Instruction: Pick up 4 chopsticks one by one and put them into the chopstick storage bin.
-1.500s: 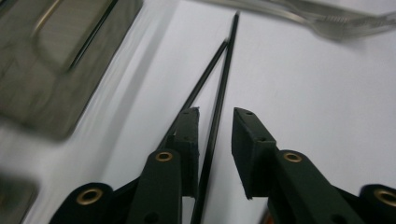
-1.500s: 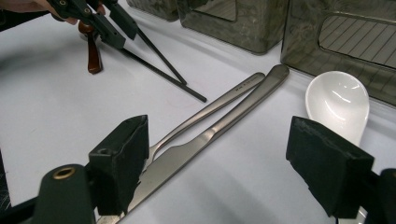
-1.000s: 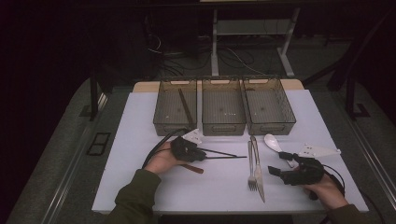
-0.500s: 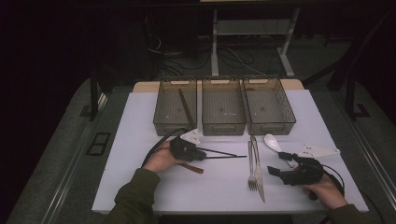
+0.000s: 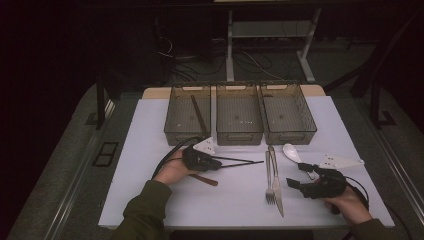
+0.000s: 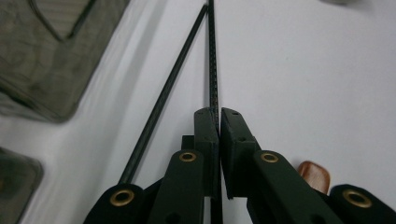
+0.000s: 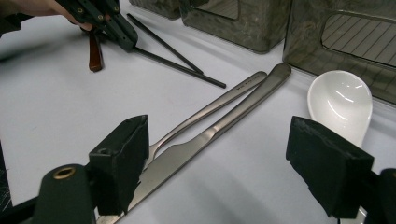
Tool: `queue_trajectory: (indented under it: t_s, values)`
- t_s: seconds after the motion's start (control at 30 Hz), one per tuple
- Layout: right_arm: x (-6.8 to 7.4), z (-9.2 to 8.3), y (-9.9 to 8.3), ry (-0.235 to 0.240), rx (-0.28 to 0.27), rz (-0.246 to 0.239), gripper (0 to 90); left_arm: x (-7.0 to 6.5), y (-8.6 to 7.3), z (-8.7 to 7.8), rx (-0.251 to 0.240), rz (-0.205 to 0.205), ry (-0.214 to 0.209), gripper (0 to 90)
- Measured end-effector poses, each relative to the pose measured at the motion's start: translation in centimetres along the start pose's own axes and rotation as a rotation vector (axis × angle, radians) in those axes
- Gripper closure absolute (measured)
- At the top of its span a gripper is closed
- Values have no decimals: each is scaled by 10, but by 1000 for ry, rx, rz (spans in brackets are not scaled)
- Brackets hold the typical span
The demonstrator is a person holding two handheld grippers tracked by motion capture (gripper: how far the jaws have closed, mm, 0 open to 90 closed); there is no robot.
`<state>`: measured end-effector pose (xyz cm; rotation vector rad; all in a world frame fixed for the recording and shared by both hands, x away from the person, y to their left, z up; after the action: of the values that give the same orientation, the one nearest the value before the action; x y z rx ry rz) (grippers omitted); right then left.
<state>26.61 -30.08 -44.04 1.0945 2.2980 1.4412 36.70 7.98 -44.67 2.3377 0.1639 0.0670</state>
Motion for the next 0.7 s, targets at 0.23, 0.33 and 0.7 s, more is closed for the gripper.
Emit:
queue_trajectory:
  t_s: [0.23, 0.33, 0.7]
  values:
    - [0, 0, 0, 1, 0, -1, 208, -6, 10, -6, -58, 3, -2, 847]
    - [0, 0, 0, 0, 0, -1, 208, -8, 15, -10, -80, 2, -4, 848]
    - [0, 0, 0, 3, -1, -3, 208, -17, 29, -32, -175, -31, -4, 848]
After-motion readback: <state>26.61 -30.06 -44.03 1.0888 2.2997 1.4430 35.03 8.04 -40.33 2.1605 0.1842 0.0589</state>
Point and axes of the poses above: each handheld gripper's, and its own axes: z roughly forward along the jaws, y roughly out of its top, x roughly to its left, the point moved 1 cm from there along z, roughly forward along the jaws, and after that the axes turned 2 degrees about -x, right-handed, at the moved point
